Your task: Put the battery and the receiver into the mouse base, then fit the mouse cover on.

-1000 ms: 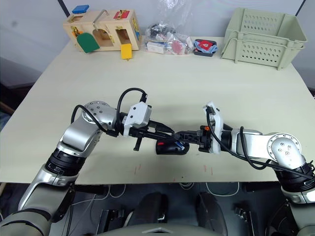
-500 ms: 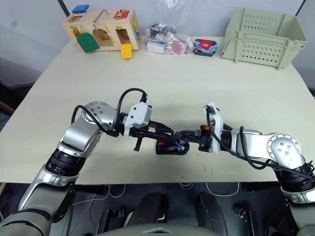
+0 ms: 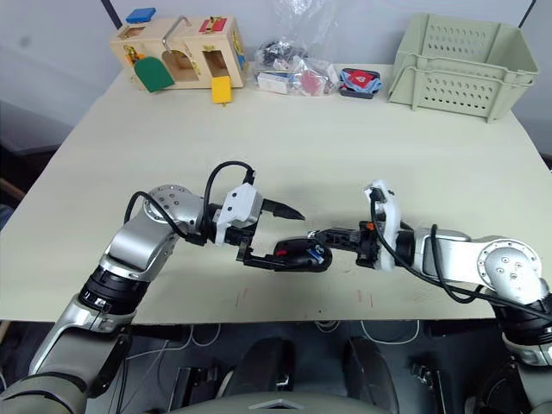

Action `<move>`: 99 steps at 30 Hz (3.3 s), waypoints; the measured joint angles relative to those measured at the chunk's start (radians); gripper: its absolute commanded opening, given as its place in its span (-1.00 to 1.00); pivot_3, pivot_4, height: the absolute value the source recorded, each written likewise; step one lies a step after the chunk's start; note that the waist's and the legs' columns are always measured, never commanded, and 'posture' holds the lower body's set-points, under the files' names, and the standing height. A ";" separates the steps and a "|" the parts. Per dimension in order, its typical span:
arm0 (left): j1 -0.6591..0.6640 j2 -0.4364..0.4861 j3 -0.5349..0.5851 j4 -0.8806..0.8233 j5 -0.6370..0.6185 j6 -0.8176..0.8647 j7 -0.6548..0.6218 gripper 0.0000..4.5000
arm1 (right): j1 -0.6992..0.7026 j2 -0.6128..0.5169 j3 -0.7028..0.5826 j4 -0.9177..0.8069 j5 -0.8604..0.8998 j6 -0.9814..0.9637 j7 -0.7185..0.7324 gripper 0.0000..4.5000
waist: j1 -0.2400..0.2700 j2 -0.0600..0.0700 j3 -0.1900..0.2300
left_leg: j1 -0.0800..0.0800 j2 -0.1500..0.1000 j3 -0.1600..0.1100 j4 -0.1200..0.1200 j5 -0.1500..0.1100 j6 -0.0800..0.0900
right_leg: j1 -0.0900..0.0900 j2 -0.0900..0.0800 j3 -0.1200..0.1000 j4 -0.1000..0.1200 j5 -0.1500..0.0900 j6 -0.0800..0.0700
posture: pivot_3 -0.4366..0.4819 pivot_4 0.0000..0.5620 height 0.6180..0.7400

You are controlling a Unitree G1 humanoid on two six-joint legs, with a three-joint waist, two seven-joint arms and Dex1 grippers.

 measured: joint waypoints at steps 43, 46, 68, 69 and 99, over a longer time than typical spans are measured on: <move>-0.015 -0.133 -0.121 0.226 0.199 -0.061 0.075 0.99 | 0.583 0.039 -0.153 -0.074 -1.203 -1.008 0.990 -1.00 | 0.003 0.000 0.000 | -0.006 -0.004 -0.005 0.006 0.000 0.000 | -0.004 0.000 -0.004 0.003 0.002 0.002 | -0.05 -0.47 1.00; -0.017 -0.138 -0.119 0.230 0.196 -0.048 0.076 0.77 | 0.582 0.039 -0.153 -0.074 -1.203 -1.007 0.991 -1.00 | 0.003 0.000 0.000 | -0.005 -0.004 -0.005 0.006 0.000 0.000 | -0.003 0.000 -0.004 0.004 0.002 0.002 | -0.05 -0.47 1.00; -0.019 -0.161 -0.127 0.205 0.232 0.000 0.129 0.32 | 0.225 -0.137 -0.149 -0.278 -0.915 -0.284 0.699 -1.00 | 0.005 0.000 -0.001 | 0.003 -0.004 -0.002 0.005 0.000 0.000 | 0.003 -0.002 0.000 0.005 0.000 -0.001 | -0.05 -0.47 1.00; -0.022 -0.162 -0.129 0.205 0.237 0.000 0.129 0.32 | 0.179 -0.136 -0.147 -0.278 -0.857 -0.210 0.656 -1.00 | 0.006 0.000 -0.001 | 0.003 -0.004 -0.002 0.005 0.000 0.000 | 0.003 -0.002 0.000 0.005 0.000 -0.001 | -0.05 -0.47 1.00; -0.035 -0.188 -0.157 0.157 0.288 0.050 0.153 0.32 | -0.844 -0.126 0.509 0.349 0.083 0.550 -0.239 -1.00 | 0.005 0.002 -0.001 | -0.010 -0.005 -0.010 0.006 0.000 0.001 | -0.003 -0.007 -0.009 0.001 0.002 0.002 | -0.05 -0.47 1.00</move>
